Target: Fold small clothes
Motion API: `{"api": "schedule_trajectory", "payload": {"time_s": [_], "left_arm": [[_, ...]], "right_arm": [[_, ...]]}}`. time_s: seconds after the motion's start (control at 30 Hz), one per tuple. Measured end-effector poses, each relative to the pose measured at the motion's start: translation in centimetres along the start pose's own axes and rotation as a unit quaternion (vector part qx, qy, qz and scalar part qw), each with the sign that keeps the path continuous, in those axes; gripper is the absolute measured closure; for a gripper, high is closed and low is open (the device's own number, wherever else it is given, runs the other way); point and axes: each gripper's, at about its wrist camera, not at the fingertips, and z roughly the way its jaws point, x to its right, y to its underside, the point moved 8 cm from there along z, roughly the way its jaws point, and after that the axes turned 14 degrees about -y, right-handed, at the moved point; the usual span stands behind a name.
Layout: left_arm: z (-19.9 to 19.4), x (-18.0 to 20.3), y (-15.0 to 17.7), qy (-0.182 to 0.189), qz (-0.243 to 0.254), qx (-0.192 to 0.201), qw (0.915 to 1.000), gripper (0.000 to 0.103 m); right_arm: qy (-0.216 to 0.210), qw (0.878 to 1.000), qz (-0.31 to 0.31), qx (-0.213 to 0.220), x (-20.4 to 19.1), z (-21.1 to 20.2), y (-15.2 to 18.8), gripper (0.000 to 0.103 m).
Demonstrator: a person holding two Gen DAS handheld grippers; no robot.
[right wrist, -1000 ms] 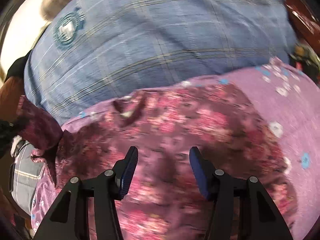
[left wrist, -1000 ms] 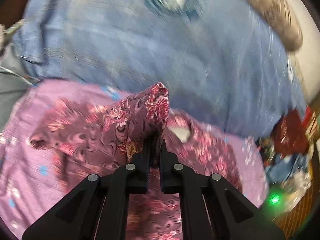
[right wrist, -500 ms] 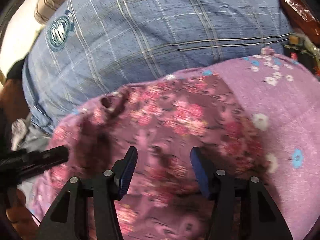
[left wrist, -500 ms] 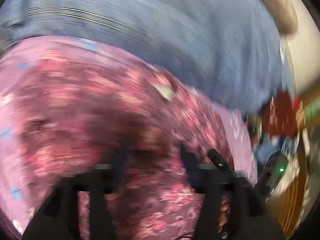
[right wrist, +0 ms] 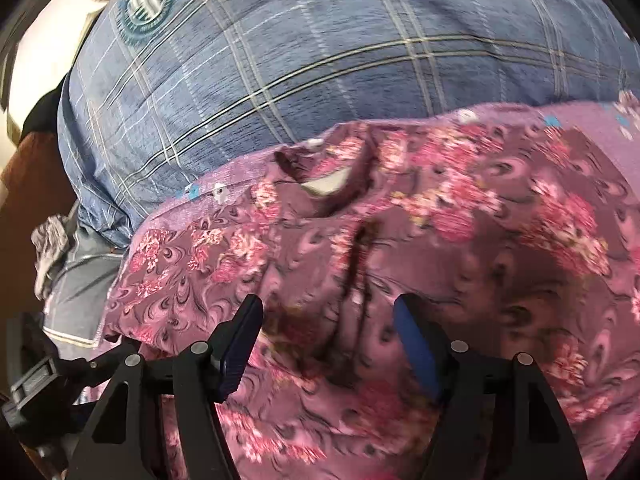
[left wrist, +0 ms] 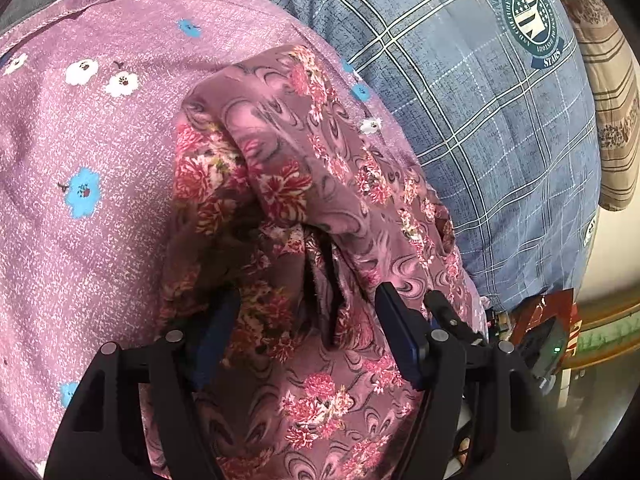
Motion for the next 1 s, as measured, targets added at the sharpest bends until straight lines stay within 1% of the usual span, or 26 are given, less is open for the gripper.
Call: {"api": "schedule_trajectory", "payload": {"time_s": [0.07,0.1,0.17,0.23,0.33,0.4,0.43,0.5,0.53,0.57,0.6,0.63,0.7,0.77,0.8,0.83,0.9,0.93,1.0], "left_arm": [[0.5,0.2,0.0,0.005,-0.005,-0.003,1.0,0.034],[0.7,0.1,-0.3,0.008,-0.009,-0.004,0.9999,0.034],[0.5,-0.1,-0.4,0.011,-0.01,-0.004,0.9999,0.033],[0.3,-0.3,-0.3,0.007,-0.007,-0.003,1.0,0.033],[0.3,-0.1,-0.1,-0.003,-0.001,0.005,1.0,0.033],[0.5,0.2,-0.1,-0.009,0.001,0.012,0.9999,0.033],[0.5,0.4,-0.1,-0.011,0.002,0.016,0.9998,0.034],[0.6,0.7,-0.1,-0.022,0.007,0.026,0.9994,0.05],[0.6,0.9,-0.2,-0.027,0.011,0.032,0.999,0.079],[0.5,0.9,-0.2,-0.027,0.015,0.032,0.999,0.095],[0.3,0.9,-0.2,-0.021,0.013,0.029,0.9993,0.095],[-0.2,0.9,-0.2,-0.013,0.003,0.034,0.9993,0.095],[-0.8,0.5,-0.1,-0.014,0.003,0.038,0.9992,0.095],[-0.7,0.6,0.4,-0.007,0.007,0.024,0.9997,0.095],[-0.4,0.7,0.6,-0.009,0.009,0.018,0.9998,0.095],[-0.1,0.7,0.9,-0.012,0.014,0.012,0.9998,0.094],[0.4,0.8,1.3,-0.017,0.016,0.002,0.9997,0.094],[0.6,0.8,1.3,-0.013,0.014,-0.002,0.9998,0.089],[0.6,0.8,1.2,-0.006,0.013,-0.004,0.9999,0.077]], "right_arm": [[-0.01,0.999,-0.029,-0.016,-1.2,0.4,0.1,0.095],[-0.005,0.999,-0.038,-0.016,-1.4,0.2,0.0,0.096],[-0.016,0.999,-0.049,0.009,-1.8,-1.5,-0.7,0.097],[-0.013,0.998,-0.045,0.041,-0.9,-4.2,-1.8,0.097],[0.001,0.996,-0.004,0.09,2.5,-8.7,-3.5,0.097],[0.026,0.993,0.027,0.108,5.8,-10.8,-4.1,0.097],[0.039,0.992,0.043,0.109,7.3,-11.4,-4.1,0.097],[0.052,0.992,0.063,0.094,9.5,-11.8,-3.6,0.097],[0.061,0.992,0.062,0.087,10.0,-11.8,-3.4,0.097],[0.066,0.993,0.055,0.083,10.0,-11.8,-3.3,0.097],[0.066,0.993,0.048,0.087,9.9,-12.0,-3.4,0.097],[0.056,0.992,0.048,0.099,9.4,-12.6,-3.7,0.097],[0.026,0.989,0.054,0.133,8.5,-14.2,-4.4,0.097],[0.019,0.986,0.062,0.156,8.7,-15.7,-4.8,0.097],[0.023,0.985,0.068,0.154,9.3,-15.8,-4.9,0.097],[0.031,0.986,0.076,0.143,10.1,-15.7,-4.5,0.097],[0.058,0.99,0.084,0.1,11.9,-14.4,-3.2,0.096],[0.059,0.99,0.094,0.082,12.4,-13.7,-2.3,0.096],[0.04,0.989,0.118,0.08,12.9,-13.5,-1.3,0.087]]}}
